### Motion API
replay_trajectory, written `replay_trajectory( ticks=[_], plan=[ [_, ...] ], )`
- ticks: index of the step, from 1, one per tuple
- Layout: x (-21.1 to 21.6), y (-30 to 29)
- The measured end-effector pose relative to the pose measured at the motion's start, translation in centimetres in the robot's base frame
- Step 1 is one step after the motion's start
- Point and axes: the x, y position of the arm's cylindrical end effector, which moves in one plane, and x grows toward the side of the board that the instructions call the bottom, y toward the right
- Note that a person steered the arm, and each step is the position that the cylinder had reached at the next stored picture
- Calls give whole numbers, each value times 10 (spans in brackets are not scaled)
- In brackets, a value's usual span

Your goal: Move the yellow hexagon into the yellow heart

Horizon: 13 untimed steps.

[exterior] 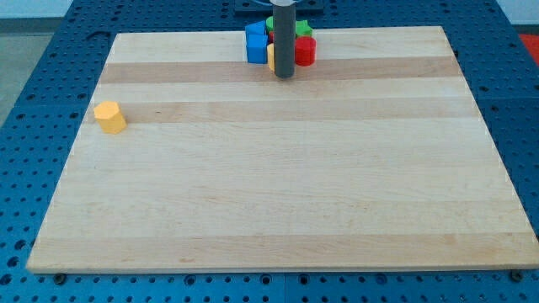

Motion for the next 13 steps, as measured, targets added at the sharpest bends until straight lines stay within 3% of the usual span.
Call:
replay_trajectory(
  ticks=[2, 3, 4, 5, 6, 7, 8, 11, 13],
  plan=[
    [44, -35],
    [108, -50],
    [159, -101],
    [173, -182],
    [159, -268],
    [110, -296],
    [91, -282],
    [91, -108],
    [91, -52]
  ],
)
